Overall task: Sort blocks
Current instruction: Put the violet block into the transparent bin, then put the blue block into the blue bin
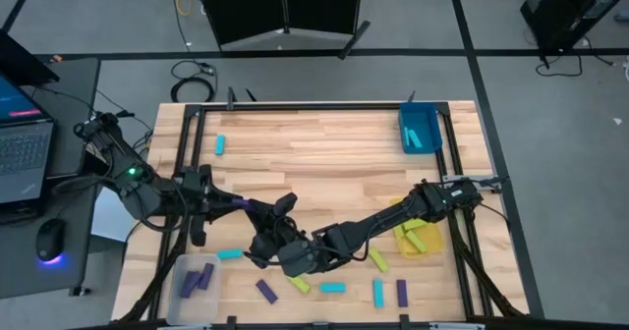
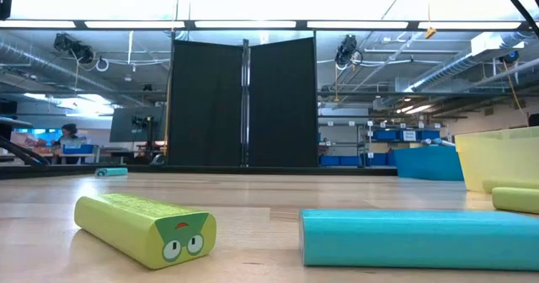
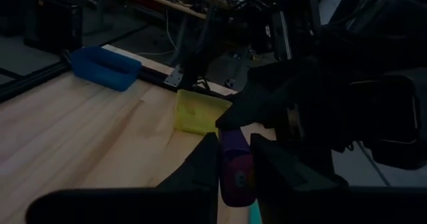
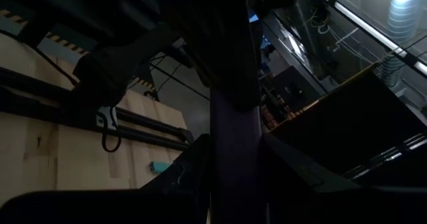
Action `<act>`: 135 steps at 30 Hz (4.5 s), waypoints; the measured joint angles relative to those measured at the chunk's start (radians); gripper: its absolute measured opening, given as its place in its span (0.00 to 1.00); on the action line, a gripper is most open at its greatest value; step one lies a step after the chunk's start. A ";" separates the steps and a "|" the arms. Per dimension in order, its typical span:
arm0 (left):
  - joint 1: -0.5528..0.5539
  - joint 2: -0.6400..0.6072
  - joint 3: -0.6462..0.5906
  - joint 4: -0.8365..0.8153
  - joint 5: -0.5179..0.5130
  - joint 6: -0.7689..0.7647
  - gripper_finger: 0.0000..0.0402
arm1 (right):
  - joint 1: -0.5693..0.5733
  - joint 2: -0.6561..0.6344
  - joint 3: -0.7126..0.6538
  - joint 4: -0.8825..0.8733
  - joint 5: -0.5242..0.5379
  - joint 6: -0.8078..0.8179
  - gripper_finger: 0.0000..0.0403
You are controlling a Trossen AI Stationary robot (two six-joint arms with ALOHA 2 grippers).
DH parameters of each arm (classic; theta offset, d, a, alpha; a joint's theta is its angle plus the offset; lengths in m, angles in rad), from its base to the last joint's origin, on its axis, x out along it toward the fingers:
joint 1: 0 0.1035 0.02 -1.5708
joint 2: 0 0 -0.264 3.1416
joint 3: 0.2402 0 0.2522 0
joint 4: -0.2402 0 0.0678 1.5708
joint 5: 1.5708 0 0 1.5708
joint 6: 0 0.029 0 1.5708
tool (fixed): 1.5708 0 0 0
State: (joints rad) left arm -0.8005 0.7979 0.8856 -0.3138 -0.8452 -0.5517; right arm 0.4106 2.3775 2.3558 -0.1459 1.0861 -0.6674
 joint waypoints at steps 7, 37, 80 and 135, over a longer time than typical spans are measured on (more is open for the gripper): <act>0.000 -0.007 0.000 -0.006 0.006 0.020 0.16 | 0.000 0.000 0.000 0.011 0.009 0.006 0.29; -0.099 0.188 -0.001 -0.686 0.615 -0.713 0.16 | 0.030 0.000 0.000 -0.229 0.020 0.378 0.86; -0.111 0.420 0.125 -0.780 0.501 -0.579 0.63 | -0.112 -0.038 -0.441 0.105 -0.743 0.603 0.84; 0.270 0.829 -0.052 -0.394 0.860 -0.134 0.25 | 0.146 -1.006 -1.131 0.153 0.085 0.461 0.77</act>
State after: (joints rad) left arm -0.5301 1.6272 0.8333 -0.7081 0.0148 -0.6854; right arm 0.5564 1.3716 1.2247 0.0074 1.1707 -0.2062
